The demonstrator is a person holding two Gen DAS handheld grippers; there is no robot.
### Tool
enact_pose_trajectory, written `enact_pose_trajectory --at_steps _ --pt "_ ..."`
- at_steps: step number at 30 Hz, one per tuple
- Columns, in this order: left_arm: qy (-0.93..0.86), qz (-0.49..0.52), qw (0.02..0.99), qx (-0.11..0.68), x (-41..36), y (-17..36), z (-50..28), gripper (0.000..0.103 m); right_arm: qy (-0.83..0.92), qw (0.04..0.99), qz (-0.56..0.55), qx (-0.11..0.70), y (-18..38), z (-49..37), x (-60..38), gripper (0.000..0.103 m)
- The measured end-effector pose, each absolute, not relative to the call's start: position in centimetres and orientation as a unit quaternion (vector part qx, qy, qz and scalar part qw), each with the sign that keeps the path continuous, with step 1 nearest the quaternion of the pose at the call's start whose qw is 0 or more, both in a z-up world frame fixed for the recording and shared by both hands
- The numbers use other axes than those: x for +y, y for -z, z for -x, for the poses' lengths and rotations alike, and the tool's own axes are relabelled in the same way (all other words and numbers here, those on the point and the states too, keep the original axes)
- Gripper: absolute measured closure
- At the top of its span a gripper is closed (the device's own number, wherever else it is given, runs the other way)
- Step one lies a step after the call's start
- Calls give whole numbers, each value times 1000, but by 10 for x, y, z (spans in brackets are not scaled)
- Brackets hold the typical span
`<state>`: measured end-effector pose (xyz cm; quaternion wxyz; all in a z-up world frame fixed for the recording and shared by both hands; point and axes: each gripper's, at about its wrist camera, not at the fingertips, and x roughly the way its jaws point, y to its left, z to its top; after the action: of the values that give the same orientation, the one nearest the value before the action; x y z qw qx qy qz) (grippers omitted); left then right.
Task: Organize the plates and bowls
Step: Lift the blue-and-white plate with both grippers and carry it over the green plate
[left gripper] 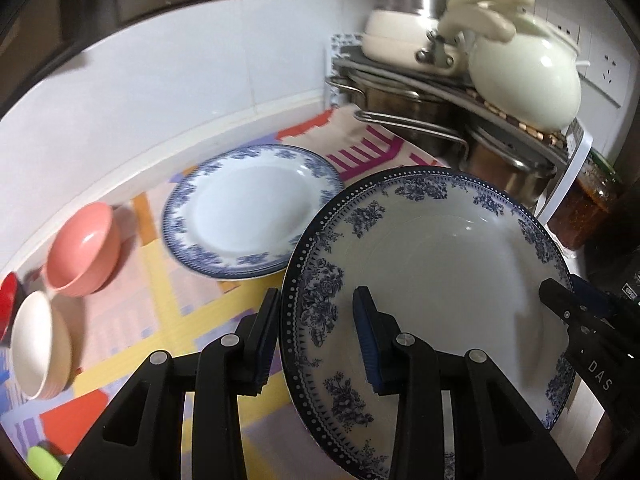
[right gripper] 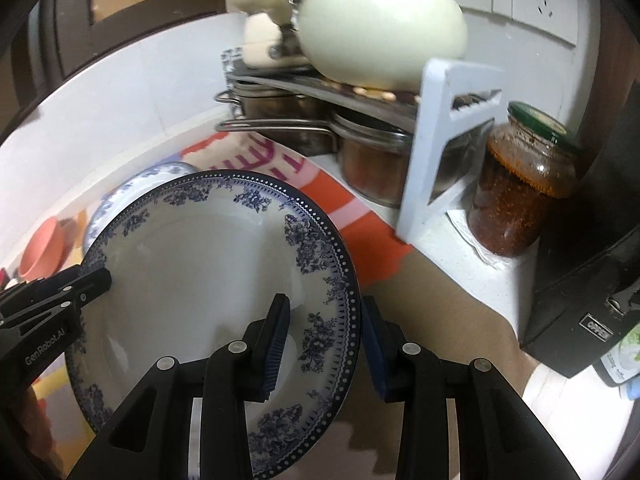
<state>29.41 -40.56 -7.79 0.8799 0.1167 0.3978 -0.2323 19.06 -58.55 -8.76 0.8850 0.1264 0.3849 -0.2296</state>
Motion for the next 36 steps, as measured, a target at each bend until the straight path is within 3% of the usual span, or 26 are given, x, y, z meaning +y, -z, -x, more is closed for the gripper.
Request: enact_pose_trajectory --at_steps 36 --pt "33 -7 932 360 -156 31 -219 67 39 935 -28 352 31 -190 -376 66"
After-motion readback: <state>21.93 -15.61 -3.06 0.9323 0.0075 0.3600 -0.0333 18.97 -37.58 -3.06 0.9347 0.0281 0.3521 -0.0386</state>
